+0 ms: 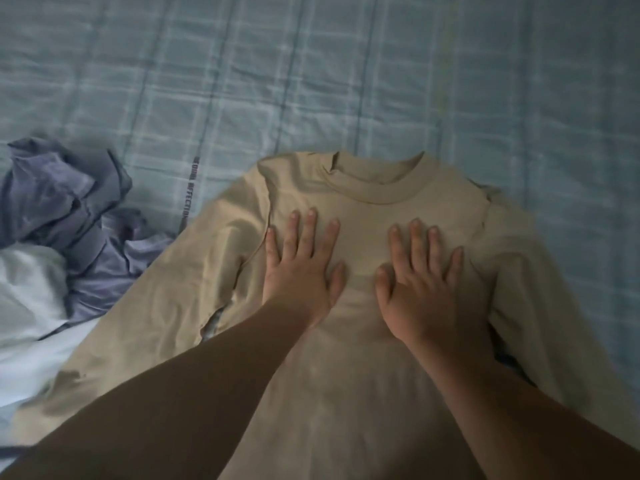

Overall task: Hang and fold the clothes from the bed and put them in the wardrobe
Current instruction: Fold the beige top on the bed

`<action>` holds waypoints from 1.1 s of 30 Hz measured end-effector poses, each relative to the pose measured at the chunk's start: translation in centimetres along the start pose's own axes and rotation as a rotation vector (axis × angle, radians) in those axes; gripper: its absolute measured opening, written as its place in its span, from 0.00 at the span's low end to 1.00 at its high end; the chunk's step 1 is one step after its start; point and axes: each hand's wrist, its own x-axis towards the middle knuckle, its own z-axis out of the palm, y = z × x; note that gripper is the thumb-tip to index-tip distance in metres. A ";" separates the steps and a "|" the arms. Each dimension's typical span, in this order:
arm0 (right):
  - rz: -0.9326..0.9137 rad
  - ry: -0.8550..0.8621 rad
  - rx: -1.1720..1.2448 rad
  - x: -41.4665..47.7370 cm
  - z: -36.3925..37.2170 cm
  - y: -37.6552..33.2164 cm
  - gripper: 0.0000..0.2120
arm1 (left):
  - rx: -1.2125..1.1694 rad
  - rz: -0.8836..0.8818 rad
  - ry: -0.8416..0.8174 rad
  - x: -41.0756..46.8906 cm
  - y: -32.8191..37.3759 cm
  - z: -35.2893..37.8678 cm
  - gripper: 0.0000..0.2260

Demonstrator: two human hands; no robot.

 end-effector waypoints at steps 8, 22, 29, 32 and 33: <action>0.016 -0.049 -0.037 0.0 -0.7 -0.2 0.32 | -0.020 0.016 -0.063 -0.2 -0.1 -0.9 0.30; -0.343 0.034 0.143 -9.5 -6.8 -24.5 0.28 | -0.313 -0.205 0.034 -21.2 -22.1 -4.4 0.27; -0.422 -0.157 0.137 -13.7 -2.5 -36.0 0.31 | -0.495 -0.651 -0.096 -28.1 -30.9 -3.4 0.19; -0.395 -0.164 0.116 -14.3 -1.3 -37.2 0.31 | -0.661 -0.644 -0.366 -27.6 -33.0 -4.5 0.14; -0.393 -0.169 0.104 -14.4 -1.2 -37.3 0.31 | -0.726 -0.601 -0.428 -27.3 -33.9 -5.1 0.12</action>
